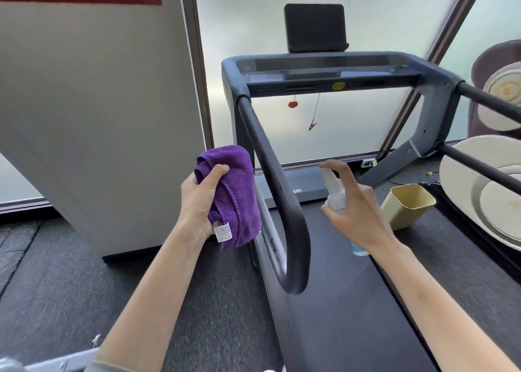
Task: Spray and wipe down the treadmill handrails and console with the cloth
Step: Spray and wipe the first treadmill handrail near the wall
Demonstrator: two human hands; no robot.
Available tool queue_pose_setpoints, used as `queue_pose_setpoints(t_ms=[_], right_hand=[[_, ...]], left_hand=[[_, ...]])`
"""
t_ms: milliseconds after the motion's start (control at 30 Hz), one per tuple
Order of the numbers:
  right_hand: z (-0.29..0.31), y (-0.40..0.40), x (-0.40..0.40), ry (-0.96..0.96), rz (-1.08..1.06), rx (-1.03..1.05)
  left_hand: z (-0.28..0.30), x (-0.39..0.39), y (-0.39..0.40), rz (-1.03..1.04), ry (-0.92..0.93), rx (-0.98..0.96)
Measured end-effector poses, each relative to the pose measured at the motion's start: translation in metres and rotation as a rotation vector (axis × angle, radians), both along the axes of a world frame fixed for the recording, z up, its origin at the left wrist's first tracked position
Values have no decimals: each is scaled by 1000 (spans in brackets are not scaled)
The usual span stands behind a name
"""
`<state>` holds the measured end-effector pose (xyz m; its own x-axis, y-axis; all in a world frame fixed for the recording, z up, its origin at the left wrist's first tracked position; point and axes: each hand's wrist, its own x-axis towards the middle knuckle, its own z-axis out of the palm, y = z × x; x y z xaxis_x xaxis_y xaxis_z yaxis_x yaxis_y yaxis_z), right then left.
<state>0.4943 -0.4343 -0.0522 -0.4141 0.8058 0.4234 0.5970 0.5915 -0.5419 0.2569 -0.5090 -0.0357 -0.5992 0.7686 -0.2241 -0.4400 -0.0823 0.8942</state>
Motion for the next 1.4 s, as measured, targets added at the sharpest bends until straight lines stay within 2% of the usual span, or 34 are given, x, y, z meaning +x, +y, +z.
queue_pose_setpoints(t_ms=[267, 567, 867, 933, 1100, 1200, 1400], right_hand=[[-1, -13, 11, 63, -45, 69], [1, 11, 4, 109, 35, -43], [-9, 43, -8, 122, 144, -57], [-13, 48, -8, 119, 153, -53], [-26, 67, -8, 142, 204, -86], [-28, 75, -13, 162, 252, -132], [-28, 95, -34, 136, 358, -167]], left_hand=[[-7, 14, -10, -30, -30, -2], [-10, 22, -8, -16, -31, 7], [-14, 47, 7, 26, -194, 85], [-15, 70, 15, 9, -150, 102], [-23, 95, 28, -43, 191, 44], [-25, 86, 42, -58, 106, 27], [-27, 72, 68, 74, -6, -16]])
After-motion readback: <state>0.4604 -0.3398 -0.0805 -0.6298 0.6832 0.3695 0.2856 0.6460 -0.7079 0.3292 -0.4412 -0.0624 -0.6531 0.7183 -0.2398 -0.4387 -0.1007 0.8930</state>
